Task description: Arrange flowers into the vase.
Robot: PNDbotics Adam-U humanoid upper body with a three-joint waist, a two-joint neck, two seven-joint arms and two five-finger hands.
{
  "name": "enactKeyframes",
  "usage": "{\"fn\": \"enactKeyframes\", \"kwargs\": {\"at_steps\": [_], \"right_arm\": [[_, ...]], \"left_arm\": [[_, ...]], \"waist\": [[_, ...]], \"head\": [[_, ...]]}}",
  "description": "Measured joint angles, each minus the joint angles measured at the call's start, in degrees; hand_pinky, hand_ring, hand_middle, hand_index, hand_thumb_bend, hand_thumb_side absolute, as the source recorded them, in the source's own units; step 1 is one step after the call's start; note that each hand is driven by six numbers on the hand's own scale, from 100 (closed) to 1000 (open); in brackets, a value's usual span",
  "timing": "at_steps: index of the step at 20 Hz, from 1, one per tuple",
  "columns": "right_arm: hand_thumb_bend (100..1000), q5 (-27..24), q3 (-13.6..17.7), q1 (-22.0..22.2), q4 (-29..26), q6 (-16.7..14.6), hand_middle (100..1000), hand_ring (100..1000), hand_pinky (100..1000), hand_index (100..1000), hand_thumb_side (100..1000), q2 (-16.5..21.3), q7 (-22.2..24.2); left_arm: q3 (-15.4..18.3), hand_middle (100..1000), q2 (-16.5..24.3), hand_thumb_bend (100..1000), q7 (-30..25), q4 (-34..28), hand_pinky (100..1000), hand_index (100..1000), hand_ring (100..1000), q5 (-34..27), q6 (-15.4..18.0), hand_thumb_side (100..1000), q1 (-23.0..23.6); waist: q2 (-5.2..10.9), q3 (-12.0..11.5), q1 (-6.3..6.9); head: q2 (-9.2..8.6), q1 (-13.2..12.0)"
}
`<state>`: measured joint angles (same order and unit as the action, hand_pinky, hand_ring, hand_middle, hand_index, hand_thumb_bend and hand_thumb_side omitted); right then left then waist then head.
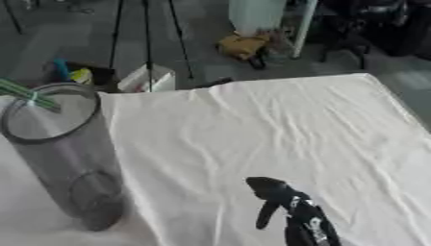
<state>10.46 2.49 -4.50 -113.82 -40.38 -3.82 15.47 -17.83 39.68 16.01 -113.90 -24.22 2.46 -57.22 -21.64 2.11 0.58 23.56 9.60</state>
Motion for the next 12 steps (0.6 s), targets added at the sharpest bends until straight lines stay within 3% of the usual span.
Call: {"fn": "enactKeyframes", "kwargs": {"at_steps": [7,12], "right_arm": [[100,0.1,0.0,-0.4,0.0,0.3,370,795,780,785,993,-0.5,0.1],[100,0.6,0.0,-0.8,0.0,0.7,367,796,781,785,996,-0.5,0.1]], "left_arm": [[-0.4,100,-0.5,200,1.0,0.3,100,125,100,2.9,3.0,600,0.0],[-1.1,100,-0.6,174,0.5,1.2,100,124,100,3.7,3.0,631,0.1]], "waist": [[-0.63,0.2,0.00],[-1.09,0.3,0.00]], "head": [[-0.48,-0.1],[-0.49,-0.1]]}}
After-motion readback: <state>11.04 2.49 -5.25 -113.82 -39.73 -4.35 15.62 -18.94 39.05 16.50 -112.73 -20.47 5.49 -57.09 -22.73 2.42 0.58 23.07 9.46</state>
